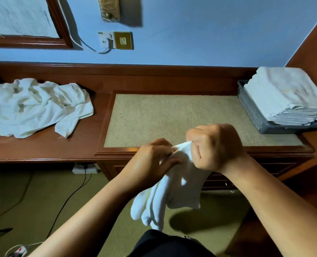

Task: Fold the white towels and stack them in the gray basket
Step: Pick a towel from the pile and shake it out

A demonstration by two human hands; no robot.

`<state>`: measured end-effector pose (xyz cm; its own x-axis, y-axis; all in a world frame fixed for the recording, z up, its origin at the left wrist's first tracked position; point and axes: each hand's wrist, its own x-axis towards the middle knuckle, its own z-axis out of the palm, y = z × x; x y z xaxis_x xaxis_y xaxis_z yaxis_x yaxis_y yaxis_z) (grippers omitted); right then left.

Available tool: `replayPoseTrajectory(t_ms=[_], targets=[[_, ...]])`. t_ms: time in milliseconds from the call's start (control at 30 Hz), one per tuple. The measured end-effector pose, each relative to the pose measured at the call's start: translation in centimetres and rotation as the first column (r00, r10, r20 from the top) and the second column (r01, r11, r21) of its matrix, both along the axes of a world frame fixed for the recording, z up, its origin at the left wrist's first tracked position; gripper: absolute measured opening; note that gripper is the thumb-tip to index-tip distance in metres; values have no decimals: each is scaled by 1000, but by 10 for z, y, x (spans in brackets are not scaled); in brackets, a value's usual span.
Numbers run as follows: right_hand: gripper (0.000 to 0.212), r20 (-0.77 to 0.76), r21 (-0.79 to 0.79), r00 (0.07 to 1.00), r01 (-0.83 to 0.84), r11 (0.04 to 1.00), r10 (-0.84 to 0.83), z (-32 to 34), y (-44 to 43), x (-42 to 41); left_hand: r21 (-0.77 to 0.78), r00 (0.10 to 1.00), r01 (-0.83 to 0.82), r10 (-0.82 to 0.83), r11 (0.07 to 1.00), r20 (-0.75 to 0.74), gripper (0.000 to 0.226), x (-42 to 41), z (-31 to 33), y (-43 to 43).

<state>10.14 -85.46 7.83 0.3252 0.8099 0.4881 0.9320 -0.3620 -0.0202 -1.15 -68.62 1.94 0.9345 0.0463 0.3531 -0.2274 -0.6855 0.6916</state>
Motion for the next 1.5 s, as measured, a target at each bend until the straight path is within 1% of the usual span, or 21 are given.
replayPoseTrajectory(t_ms=[67, 133, 167, 233, 300, 367, 467, 567, 667, 767, 867, 933, 1067, 1100, 1167, 1233, 1300, 1333, 1367, 1400, 1500], targets=[[14, 17, -61, 999, -39, 997, 40, -1, 4, 6, 65, 998, 6, -2, 998, -62, 17, 0, -32, 10], [16, 11, -89, 997, -73, 993, 74, -5, 5, 12, 253, 979, -65, 110, 965, -170, 23, -2, -69, 22], [17, 2, -99, 996, -91, 991, 91, -7, 4, 15, 368, 939, -86, 199, 926, -282, 27, -5, -89, 29], [19, 12, -128, 993, -116, 985, 118, -10, 5, 19, 552, 787, -42, 368, 833, -496, 31, -18, -129, 45], [21, 34, -180, 993, -107, 978, 115, -13, 7, 26, 624, 645, 6, 474, 782, -600, 29, -38, -164, 61], [23, 54, -225, 995, -69, 972, 84, -18, 7, 34, 654, 533, 1, 553, 757, -641, 26, -62, -188, 76], [27, 56, -275, 997, -32, 961, 50, -26, 3, 48, 710, 420, -27, 653, 704, -631, 26, -90, -205, 97], [37, 87, -353, 995, -8, 936, 42, -36, -3, 65, 766, 369, -78, 732, 638, -572, 27, -105, -210, 116], [41, 92, -339, 994, 87, 937, -59, -42, -7, 79, 778, 346, -164, 774, 607, -531, 27, -111, -205, 130], [43, 74, -357, 971, 238, 903, -227, -50, -9, 92, 726, 404, -310, 776, 614, -484, 17, -111, -204, 139], [44, 44, -372, 911, 395, 840, -410, -62, -13, 105, 573, 477, -530, 778, 625, -408, 5, -109, -202, 140], [42, 16, -363, 867, 469, 805, -498, -72, -19, 113, 533, 527, -558, 768, 636, -364, 5, -110, -198, 144], [37, -33, -387, 819, 518, 763, -573, -89, -23, 118, 469, 586, -512, 692, 720, -423, 10, -96, -188, 150], [37, -42, -410, 821, 505, 759, -569, -94, -21, 119, 432, 604, -521, 676, 736, -422, 12, -89, -185, 150], [35, -75, -461, 820, 476, 749, -567, -102, -22, 124, 414, 670, -485, 631, 771, -391, 19, -76, -175, 152], [32, -125, -493, 770, 500, 712, -626, -109, -36, 137, 481, 751, -356, 551, 801, -363, 23, -71, -164, 162], [33, -167, -504, 688, 557, 661, -707, -114, -57, 154, 618, 830, -151, 438, 771, -344, 24, -75, -159, 177], [35, -177, -509, 649, 582, 634, -739, -117, -67, 160, 670, 828, -57, 410, 740, -382, 24, -79, -156, 183], [35, -182, -513, 617, 605, 609, -766, -120, -75, 165, 694, 809, -5, 410, 720, -420, 25, -82, -155, 189], [35, -187, -509, 594, 623, 594, -783, -123, -81, 167, 706, 797, 0, 426, 708, -428, 26, -84, -155, 196], [28, -216, -495, 548, 653, 574, -808, -133, -83, 167, 686, 755, -122, 516, 717, -405, 26, -90, -161, 212]])
